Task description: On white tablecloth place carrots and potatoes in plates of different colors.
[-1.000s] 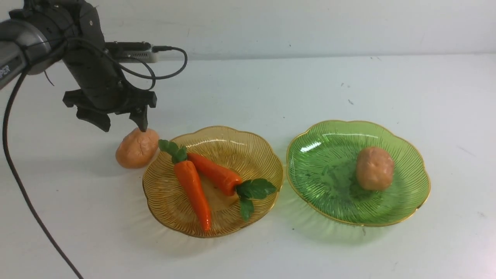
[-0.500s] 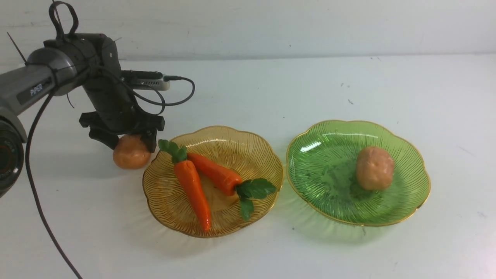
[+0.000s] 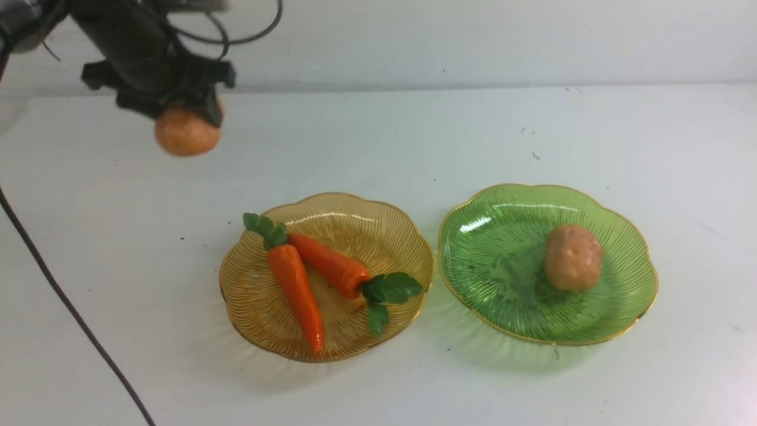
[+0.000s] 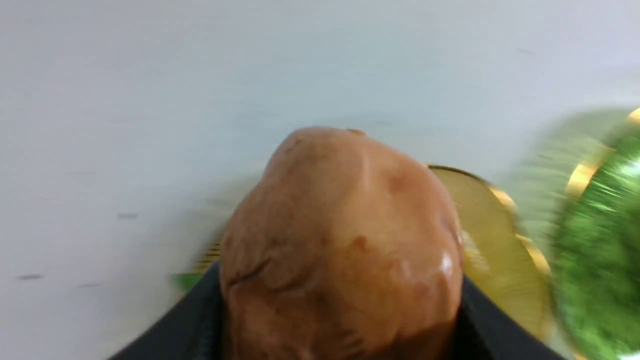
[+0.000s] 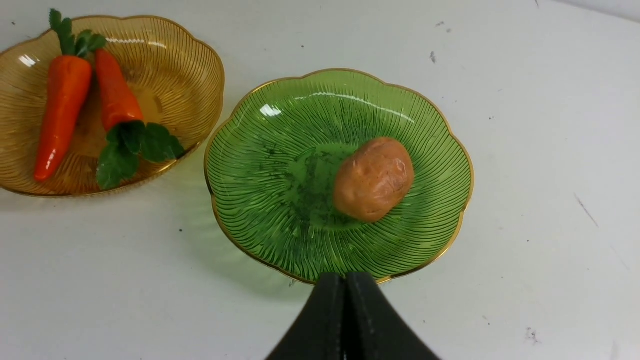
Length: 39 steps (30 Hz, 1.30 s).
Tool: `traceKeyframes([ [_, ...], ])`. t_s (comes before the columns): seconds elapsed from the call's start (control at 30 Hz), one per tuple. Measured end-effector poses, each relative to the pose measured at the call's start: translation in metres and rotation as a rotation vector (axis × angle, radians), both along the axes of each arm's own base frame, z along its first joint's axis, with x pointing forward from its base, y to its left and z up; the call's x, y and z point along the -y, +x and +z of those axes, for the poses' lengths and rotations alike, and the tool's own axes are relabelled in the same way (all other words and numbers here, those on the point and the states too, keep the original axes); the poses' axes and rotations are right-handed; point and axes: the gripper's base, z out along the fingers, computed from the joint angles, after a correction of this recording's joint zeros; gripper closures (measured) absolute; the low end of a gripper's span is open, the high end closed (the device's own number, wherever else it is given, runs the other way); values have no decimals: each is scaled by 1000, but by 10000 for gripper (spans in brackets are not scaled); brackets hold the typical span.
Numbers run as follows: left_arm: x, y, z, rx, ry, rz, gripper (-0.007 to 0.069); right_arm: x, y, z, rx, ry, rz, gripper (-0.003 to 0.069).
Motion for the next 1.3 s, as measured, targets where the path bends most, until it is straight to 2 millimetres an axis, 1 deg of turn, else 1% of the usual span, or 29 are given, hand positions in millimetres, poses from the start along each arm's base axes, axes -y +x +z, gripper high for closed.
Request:
traceKeyframes([
  [0.03, 24, -5, -4, -17, -18, -52, 247, 0, 0, 0, 0, 6, -3, 674],
  [0.1, 53, -11, -14, -37, -28, -111, 247, 0, 0, 0, -2, 11, -6, 674],
  [0.13, 71, -14, -21, -43, -31, -148, 247, 0, 0, 0, -2, 12, -6, 674],
  [0.2, 98, -19, -32, -41, -36, -196, 244, 0, 0, 0, -1, 13, -7, 674],
  [0.3, 145, -28, -54, -22, -49, -267, 227, 0, 0, 0, 0, 11, -7, 674],
  [0.37, 161, -32, -63, -14, -56, -288, 204, 0, 0, 0, 1, 18, -10, 674],
  [0.4, 167, -34, -67, -13, -62, -295, 197, 0, 0, 1, 3, 24, -13, 674],
  [0.47, 174, -35, -72, -12, -65, -303, 188, 0, 1, 1, 3, 30, -16, 674],
  [0.53, 187, -37, -85, -17, -70, -312, 148, 0, 1, 1, 7, 33, -19, 674],
  [0.6, 191, -35, -95, -19, -72, -309, 100, 2, -1, 6, -2, 24, -28, 674],
  [0.67, 192, -33, -100, -25, -74, -306, 56, 5, -6, 12, -18, 12, -41, 674],
  [0.73, 192, -33, -101, -25, -81, -302, 15, 11, -15, 17, -30, 5, -59, 674],
  [0.77, 193, -32, -100, -23, -86, -301, -8, 17, -24, 19, -30, 8, -68, 674],
  [0.8, 193, -32, -98, -19, -93, -301, -20, 19, -29, 18, -43, 1, -75, 674],
  [0.87, 194, -32, -94, -11, -104, -302, -27, 29, -46, 19, -33, 10, -85, 674],
  [0.93, 195, -31, -89, 7, -113, -309, -22, 41, -69, 17, 19, 40, -90, 674],
  [0.97, 196, -30, -86, 15, -116, -314, -11, 44, -75, 15, 38, 50, -90, 674],
  [1.0, 196, -31, -81, 16, -117, -319, 18, 50, -90, 4, 100, 88, -80, 674],
  [1.03, 195, -30, -76, 16, -118, -324, 57, 51, -94, -3, 133, 109, -71, 674],
  [1.07, 193, -30, -68, 17, -117, -332, 122, 50, -95, -12, 170, 129, -57, 674],
  [1.1, 192, -30, -63, 18, -117, -336, 169, 48, -94, -26, 239, 163, -31, 674],
  [1.13, 191, -30, -57, 23, -112, -345, 235, 45, -91, -36, 288, 182, -14, 674],
  [1.17, 187, -29, -49, 30, -105, -350, 337, 42, -87, -45, 328, 193, 2, 674],
  [1.23, 181, -28, -37, 45, -89, -355, 488, 34, -76, -61, 413, 211, 40, 674],
  [1.27, 178, -27, -31, 55, -85, -355, 545, 31, -73, -65, 457, 214, 58, 674],
  [1.3, 177, -27, -29, 58, -79, -360, 573, 30, -71, -66, 489, 221, 69, 674],
])
